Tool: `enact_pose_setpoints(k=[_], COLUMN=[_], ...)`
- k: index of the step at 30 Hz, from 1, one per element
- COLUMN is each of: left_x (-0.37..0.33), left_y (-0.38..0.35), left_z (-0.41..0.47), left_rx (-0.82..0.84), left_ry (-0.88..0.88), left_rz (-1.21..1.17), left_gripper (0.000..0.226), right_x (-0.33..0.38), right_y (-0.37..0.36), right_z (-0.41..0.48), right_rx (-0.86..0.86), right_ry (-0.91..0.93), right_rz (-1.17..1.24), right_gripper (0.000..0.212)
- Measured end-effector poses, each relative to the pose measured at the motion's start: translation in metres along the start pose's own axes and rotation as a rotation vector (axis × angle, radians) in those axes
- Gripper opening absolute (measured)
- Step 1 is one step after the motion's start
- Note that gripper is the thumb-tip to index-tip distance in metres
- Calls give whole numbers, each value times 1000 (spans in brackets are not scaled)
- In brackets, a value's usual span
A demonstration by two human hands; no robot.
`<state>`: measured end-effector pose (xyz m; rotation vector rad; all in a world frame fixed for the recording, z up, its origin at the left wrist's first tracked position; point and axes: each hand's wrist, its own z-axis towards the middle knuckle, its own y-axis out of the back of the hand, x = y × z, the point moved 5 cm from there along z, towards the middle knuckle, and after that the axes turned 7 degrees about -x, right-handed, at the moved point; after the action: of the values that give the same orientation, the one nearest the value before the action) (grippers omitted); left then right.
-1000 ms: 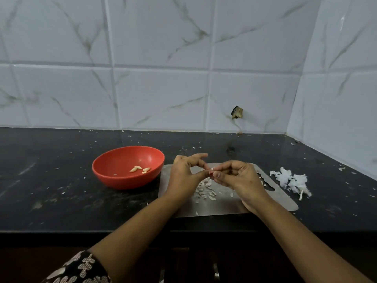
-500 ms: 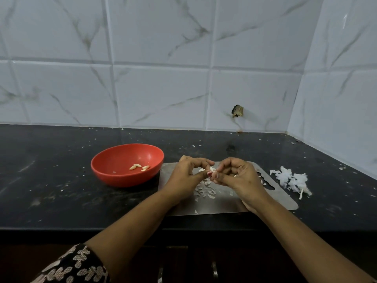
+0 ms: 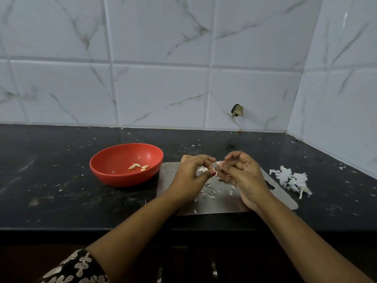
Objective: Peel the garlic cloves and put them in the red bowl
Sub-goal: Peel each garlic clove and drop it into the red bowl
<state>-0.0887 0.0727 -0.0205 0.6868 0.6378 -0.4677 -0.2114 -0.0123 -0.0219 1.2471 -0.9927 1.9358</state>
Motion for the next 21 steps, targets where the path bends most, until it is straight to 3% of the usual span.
enact_pose_setpoints(k=[5,21], left_x=[2,-14], left_y=[8,20], left_z=[0,-7], left_rx=[-64,-212], left_ry=[108,-66], left_rz=[-108,168], left_gripper=[11,9], right_x=[-2,-5], right_y=[-4,-10], right_z=[-3,-6], right_rx=[23,104], right_ry=[-20,-113], right_rz=[-80,-57], right_gripper=[13,14])
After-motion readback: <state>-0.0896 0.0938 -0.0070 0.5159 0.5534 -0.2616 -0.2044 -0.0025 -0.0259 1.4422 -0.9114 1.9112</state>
